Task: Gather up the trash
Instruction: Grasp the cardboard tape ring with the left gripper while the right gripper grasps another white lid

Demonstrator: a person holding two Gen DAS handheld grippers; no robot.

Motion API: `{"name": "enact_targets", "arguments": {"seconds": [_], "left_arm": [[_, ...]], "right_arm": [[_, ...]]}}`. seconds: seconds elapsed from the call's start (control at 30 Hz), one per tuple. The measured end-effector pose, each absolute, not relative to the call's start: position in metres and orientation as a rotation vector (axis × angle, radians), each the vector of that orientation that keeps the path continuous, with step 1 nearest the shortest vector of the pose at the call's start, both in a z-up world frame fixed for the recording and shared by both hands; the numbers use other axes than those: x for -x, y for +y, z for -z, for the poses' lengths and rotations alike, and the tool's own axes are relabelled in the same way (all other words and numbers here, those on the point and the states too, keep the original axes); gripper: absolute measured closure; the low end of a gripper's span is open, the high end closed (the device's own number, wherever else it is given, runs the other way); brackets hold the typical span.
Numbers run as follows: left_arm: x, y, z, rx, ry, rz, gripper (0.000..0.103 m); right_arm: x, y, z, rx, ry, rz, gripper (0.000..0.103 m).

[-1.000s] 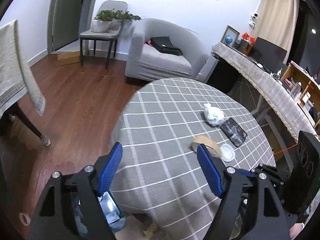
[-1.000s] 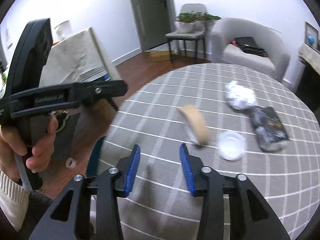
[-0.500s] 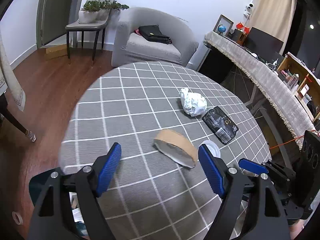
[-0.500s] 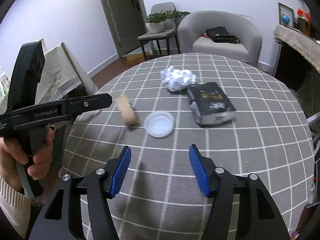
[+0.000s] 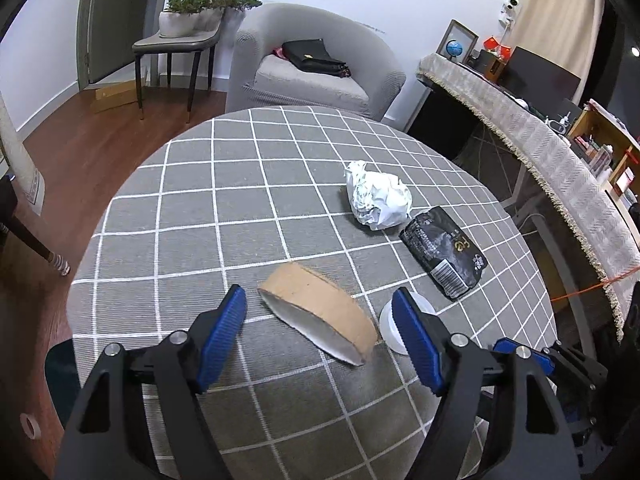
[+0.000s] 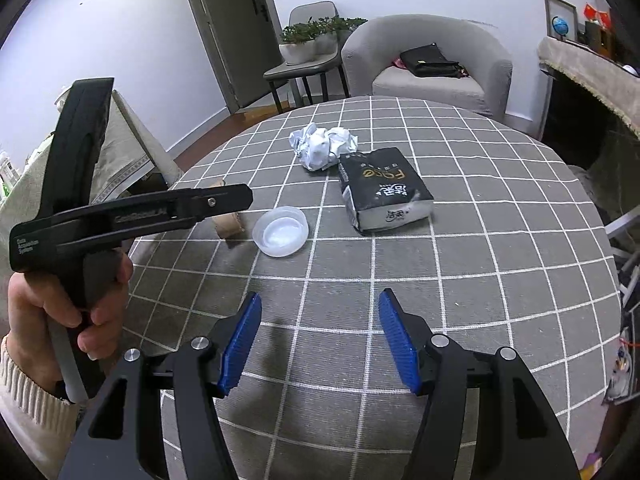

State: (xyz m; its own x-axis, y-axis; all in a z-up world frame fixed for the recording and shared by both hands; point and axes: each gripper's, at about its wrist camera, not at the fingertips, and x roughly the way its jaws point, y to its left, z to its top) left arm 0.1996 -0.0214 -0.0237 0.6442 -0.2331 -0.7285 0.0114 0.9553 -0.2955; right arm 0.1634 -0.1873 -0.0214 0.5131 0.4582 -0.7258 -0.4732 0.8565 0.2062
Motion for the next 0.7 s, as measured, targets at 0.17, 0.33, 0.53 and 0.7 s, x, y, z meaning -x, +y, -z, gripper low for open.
{"name": "enact_targets", "arguments": {"seconds": [0.17, 0.33, 0.53, 0.7], "left_arm": [[-0.202, -0.025, 0.024, 0.246, 0.855, 0.112, 0.040], [-0.203, -0.024, 0.023, 0.234, 0.854, 0.115, 0.046], [-0.199, -0.019, 0.023, 0.259, 0.857, 0.128, 0.048], [-0.196, -0.016, 0.021, 0.263, 0.852, 0.138, 0.054]], "right_arm": [[-0.166, -0.187, 0.019, 0.004, 0.863, -0.549, 0.041], [-0.167, -0.181, 0.019, 0.011, 0.867, -0.553, 0.041], [-0.170, -0.172, 0.021, 0.019, 0.876, -0.556, 0.041], [-0.174, -0.166, 0.023, 0.025, 0.881, -0.558, 0.042]]}}
